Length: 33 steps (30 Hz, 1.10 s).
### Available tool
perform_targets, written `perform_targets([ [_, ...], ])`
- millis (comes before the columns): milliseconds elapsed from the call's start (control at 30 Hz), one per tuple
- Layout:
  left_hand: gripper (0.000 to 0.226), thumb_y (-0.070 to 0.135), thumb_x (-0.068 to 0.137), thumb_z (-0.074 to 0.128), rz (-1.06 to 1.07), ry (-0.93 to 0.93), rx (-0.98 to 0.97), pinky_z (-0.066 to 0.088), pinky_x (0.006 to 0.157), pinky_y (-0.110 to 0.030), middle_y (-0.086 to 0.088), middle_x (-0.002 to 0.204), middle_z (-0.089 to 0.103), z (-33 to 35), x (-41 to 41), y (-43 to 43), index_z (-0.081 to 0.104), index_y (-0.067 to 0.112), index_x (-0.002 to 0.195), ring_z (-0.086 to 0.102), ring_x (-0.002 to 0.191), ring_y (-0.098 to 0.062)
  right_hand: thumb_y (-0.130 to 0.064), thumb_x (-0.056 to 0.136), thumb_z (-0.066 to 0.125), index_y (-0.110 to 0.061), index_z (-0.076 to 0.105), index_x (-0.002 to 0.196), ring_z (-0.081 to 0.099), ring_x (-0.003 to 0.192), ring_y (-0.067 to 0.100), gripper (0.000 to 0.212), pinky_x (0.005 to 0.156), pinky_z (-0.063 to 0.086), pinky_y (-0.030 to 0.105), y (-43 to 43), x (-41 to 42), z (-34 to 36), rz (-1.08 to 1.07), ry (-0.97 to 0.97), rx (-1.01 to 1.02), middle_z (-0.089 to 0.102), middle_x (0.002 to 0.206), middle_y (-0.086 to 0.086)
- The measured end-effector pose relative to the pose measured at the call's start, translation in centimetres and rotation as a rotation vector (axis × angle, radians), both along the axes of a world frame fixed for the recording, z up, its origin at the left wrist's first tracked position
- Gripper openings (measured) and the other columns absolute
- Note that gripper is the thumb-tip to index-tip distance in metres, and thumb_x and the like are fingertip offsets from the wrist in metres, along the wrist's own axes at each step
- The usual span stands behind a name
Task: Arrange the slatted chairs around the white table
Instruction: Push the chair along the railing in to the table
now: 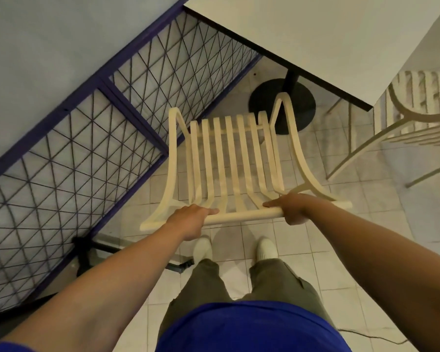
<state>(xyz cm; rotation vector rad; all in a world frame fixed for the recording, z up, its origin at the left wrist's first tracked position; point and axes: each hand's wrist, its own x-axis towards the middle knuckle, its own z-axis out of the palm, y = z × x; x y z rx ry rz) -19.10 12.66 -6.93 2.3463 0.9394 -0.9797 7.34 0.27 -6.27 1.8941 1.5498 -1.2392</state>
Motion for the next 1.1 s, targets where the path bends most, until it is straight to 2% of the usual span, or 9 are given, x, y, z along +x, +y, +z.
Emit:
perform_targets([
  [100,0.082,0.000,0.094,0.052,-0.021,-0.014,0.003,0.045,0.074,-0.035,-0.006,0.127,0.052,0.1,-1.1,1.1,0.024,0.050,0.154,0.058,0.101,-0.027,-0.004,0.089,0.056,-0.041,0.025,0.153,0.053,0.115,0.022,0.079,0.097,0.041,0.036,0.3,-1.5,0.4,-0.016,-0.006,-0.012,0.052,0.136,0.005],
  [233,0.083,-0.001,0.093,0.052,-0.049,-0.006,0.007,0.045,0.071,-0.036,-0.004,0.120,0.053,0.2,-2.6,3.0,0.026,0.051,0.152,0.051,0.087,-0.022,-0.004,0.090,0.055,-0.040,0.027,0.152,0.054,0.112,0.023,0.077,0.095,0.043,0.036,0.9,-4.0,0.8,-0.038,0.004,-0.009,0.054,0.133,0.005],
  [367,0.082,0.000,0.094,0.050,-0.114,0.003,0.020,0.051,0.077,-0.040,-0.003,0.120,0.053,0.2,-4.3,5.1,0.026,0.053,0.151,0.057,0.095,-0.025,-0.005,0.090,0.055,-0.039,0.023,0.154,0.054,0.116,0.024,0.079,0.098,0.043,0.037,1.4,-6.5,0.5,-0.101,0.009,-0.012,0.053,0.137,0.005],
  [567,0.080,0.002,0.096,0.048,-0.158,-0.011,0.006,0.050,0.085,-0.042,-0.003,0.123,0.052,0.3,-6.0,7.9,0.026,0.056,0.150,0.055,0.101,-0.025,-0.005,0.090,0.055,-0.038,0.024,0.153,0.053,0.120,0.025,0.078,0.100,0.042,0.038,2.4,-9.3,0.4,-0.157,0.005,0.005,0.052,0.139,0.005],
  [700,0.080,0.003,0.095,0.050,-0.186,-0.013,0.000,0.050,0.082,-0.039,-0.002,0.122,0.052,0.1,-6.7,9.2,0.027,0.057,0.150,0.055,0.098,-0.023,-0.005,0.090,0.056,-0.036,0.024,0.154,0.052,0.121,0.024,0.078,0.101,0.040,0.038,2.9,-10.5,0.3,-0.189,0.012,0.010,0.051,0.140,0.005],
  [933,0.077,0.006,0.095,0.054,-0.214,-0.030,0.024,0.047,0.078,-0.036,-0.004,0.126,0.056,-0.3,-7.0,9.2,0.030,0.054,0.150,0.058,0.099,-0.024,-0.008,0.088,0.059,-0.040,0.031,0.150,0.056,0.108,0.019,0.075,0.096,0.046,0.037,2.7,-11.1,-0.5,-0.241,-0.022,0.045,0.057,0.129,0.001],
  [1100,0.070,0.018,0.094,0.058,-0.186,-0.046,-0.012,0.051,0.082,-0.037,-0.001,0.127,0.058,-0.4,-7.1,9.4,0.033,0.055,0.148,0.058,0.099,-0.021,-0.011,0.089,0.061,-0.040,0.034,0.149,0.054,0.100,0.016,0.072,0.093,0.045,0.036,2.2,-10.9,-0.8,-0.262,-0.016,0.079,0.058,0.128,0.000],
])
